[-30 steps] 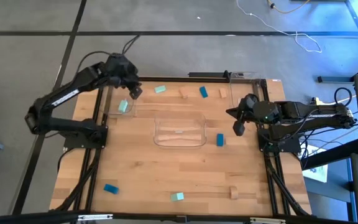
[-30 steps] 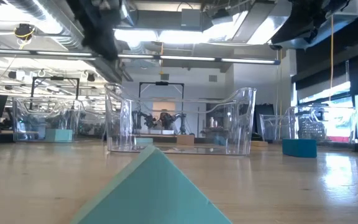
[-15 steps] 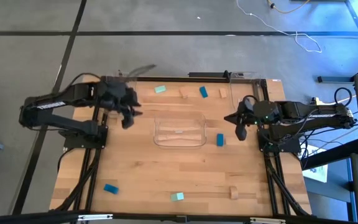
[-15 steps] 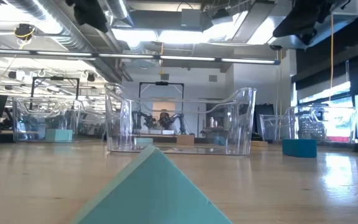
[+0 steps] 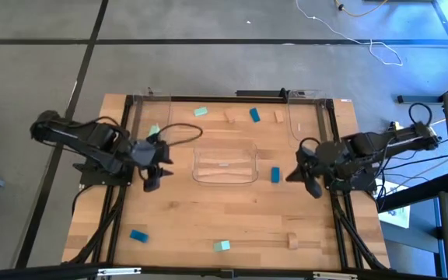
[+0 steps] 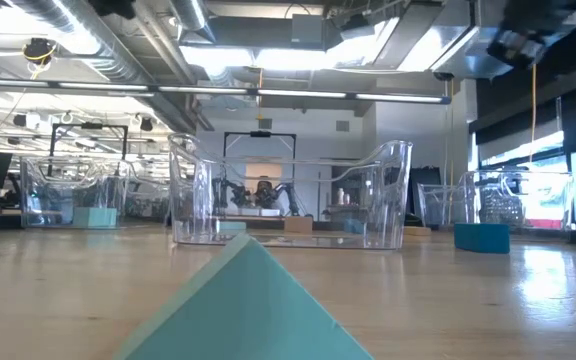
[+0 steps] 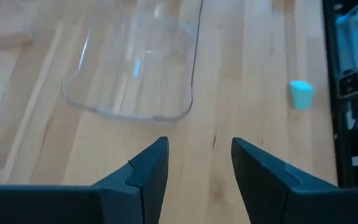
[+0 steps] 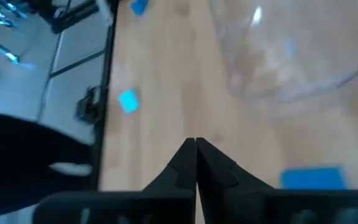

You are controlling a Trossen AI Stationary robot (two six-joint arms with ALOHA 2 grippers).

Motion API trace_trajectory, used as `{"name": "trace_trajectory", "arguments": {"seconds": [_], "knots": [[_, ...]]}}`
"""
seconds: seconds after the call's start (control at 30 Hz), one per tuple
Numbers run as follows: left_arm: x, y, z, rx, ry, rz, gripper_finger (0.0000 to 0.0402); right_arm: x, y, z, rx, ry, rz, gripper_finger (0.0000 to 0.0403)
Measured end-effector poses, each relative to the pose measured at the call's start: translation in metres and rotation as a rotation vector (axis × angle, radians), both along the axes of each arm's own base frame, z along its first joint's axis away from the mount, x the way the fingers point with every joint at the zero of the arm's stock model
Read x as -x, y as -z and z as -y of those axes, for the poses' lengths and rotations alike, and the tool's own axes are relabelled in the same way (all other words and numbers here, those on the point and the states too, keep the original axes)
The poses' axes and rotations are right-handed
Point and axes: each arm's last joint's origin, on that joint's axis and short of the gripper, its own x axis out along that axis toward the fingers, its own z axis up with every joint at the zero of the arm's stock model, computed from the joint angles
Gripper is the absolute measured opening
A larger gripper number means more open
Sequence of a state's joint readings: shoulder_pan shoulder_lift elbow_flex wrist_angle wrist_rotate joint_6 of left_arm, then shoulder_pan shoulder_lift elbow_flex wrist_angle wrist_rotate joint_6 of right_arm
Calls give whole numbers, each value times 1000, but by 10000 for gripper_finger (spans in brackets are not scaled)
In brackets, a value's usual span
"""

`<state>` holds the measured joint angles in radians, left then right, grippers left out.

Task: Sort & place blocks by color
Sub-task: Put the bottom brown block into the top right transparent bin

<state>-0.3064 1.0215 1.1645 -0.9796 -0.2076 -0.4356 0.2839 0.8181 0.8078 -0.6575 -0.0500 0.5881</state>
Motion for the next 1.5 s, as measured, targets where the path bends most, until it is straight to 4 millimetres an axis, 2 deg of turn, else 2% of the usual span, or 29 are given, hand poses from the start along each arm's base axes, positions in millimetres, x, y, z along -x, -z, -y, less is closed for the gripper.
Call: {"name": "trace_trajectory", "arguments": {"seconds": [0.3, 0.5, 0.67, 0.87, 1.03, 1.27, 1.5], "knots": [[17, 7, 18, -27, -19, -86, 167, -13, 5, -56, -457, 25, -464, 0], [20, 7, 20, -64, -14, -87, 167, -23, 24, -78, -660, 180, -843, 15], [23, 8, 21, -68, 4, -100, 167, -31, 39, -88, -672, 158, -1000, 50], [24, 8, 24, -65, 26, -101, 167, -40, 54, -94, -645, 183, -1072, 93], [25, 8, 26, -60, 33, -101, 167, -46, 77, -97, -574, 323, -1168, 122], [27, 7, 28, -48, 36, -100, 167, -56, 103, -103, -505, 371, -1238, 127], [27, 7, 28, -47, 37, -100, 167, -68, 123, -111, -491, 379, -1228, 127]]}}
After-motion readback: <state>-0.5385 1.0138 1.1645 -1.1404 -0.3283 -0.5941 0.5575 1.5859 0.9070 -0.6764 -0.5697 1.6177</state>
